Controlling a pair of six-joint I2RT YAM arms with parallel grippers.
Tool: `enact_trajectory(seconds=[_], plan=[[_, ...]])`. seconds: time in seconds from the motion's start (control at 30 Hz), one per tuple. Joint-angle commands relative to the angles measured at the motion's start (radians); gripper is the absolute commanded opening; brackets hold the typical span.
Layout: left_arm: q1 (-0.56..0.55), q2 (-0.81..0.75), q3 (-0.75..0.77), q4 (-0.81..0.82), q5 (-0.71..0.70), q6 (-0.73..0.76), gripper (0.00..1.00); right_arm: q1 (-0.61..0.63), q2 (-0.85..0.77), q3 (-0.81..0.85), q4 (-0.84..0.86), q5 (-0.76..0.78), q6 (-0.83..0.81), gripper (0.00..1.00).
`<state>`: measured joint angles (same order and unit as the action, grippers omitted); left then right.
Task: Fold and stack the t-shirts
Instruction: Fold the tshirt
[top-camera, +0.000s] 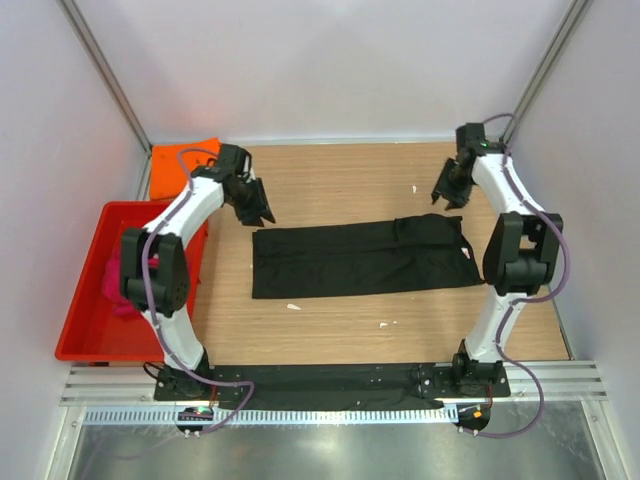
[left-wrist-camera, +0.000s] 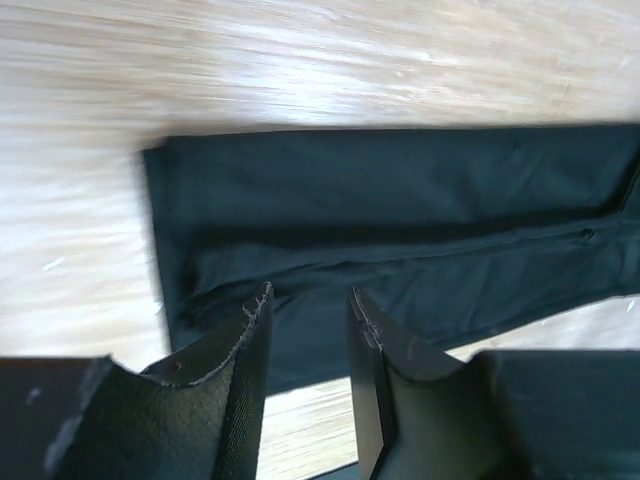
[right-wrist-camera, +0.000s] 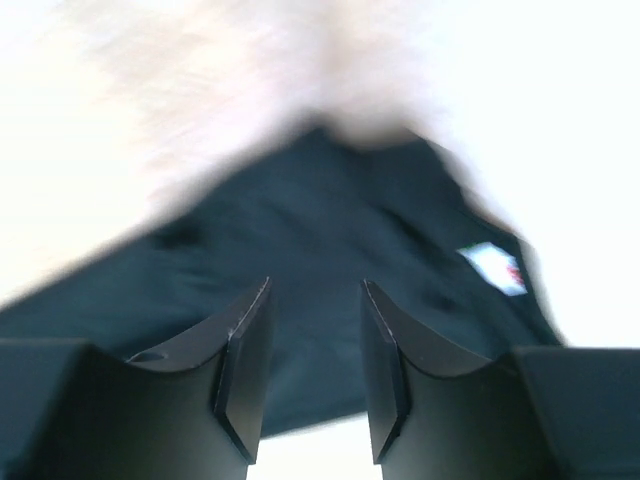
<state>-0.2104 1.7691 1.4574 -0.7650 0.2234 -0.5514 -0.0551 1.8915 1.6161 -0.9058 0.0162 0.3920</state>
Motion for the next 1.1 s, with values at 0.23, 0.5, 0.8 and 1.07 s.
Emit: enact_trajectory(seconds=[0.23, 0.5, 0.8, 1.07], plan=[[-0.095, 0.204, 0.096, 0.038, 0.159, 0.027, 0.36, 0.250, 0.244, 0.254, -0.038, 0.007, 0.056, 0.50], [-0.095, 0.187, 0.066, 0.023, 0.165, 0.039, 0.35, 0.294, 0.265, 0.242, -0.062, 0.112, 0.033, 0.49], [-0.096, 0.227, 0.057, 0.012, 0.154, 0.044, 0.31, 0.322, 0.279, 0.217, -0.067, 0.168, 0.002, 0.50], [-0.096, 0.231, 0.063, 0.006, 0.148, 0.048, 0.31, 0.321, 0.314, 0.243, -0.074, 0.189, 0.004, 0.44]])
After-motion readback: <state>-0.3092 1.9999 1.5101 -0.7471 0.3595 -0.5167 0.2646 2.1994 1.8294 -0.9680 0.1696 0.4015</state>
